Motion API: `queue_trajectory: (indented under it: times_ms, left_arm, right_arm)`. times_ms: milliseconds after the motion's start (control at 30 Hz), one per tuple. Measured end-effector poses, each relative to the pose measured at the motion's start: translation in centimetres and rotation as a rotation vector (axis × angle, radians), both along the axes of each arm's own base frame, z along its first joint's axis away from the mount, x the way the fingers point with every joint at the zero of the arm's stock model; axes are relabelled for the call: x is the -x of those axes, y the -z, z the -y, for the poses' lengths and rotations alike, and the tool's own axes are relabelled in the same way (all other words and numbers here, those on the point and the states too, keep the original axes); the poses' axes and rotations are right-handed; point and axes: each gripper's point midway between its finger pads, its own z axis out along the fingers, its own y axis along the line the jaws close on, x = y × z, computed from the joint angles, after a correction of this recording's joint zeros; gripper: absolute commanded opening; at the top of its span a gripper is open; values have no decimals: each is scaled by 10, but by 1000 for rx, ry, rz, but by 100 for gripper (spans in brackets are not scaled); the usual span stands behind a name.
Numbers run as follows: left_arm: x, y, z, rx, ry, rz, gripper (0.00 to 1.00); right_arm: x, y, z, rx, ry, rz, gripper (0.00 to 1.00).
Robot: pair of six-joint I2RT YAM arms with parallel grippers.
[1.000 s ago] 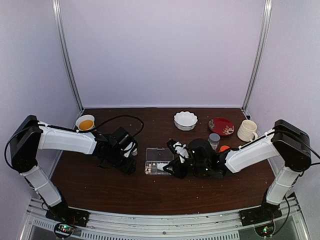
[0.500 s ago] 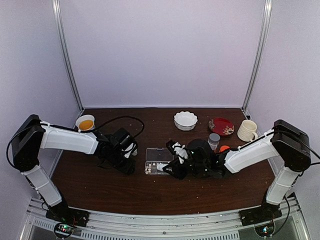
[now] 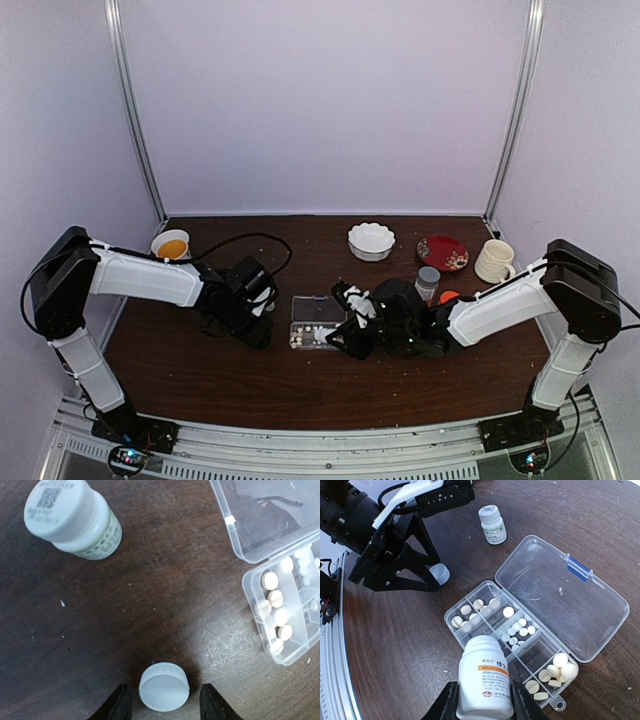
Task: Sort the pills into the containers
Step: Pour the pill into the compartment of the pill container.
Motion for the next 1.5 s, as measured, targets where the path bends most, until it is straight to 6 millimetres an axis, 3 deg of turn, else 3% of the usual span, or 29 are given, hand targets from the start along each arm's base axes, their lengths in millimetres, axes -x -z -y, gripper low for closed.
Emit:
queue_trajectory:
  times_ms: [667, 867, 1500]
  left_arm:
    - [-1, 0, 1, -3, 0, -2, 39]
    - [-1, 0, 1, -4, 0, -3, 33]
    - [-3, -2, 2, -6, 0, -4, 34]
  right_arm:
    - [0, 3, -1, 21, -1, -4, 1]
    - [-1, 4, 0, 27, 7, -4, 1]
    - [0, 6, -1, 40, 4, -7, 1]
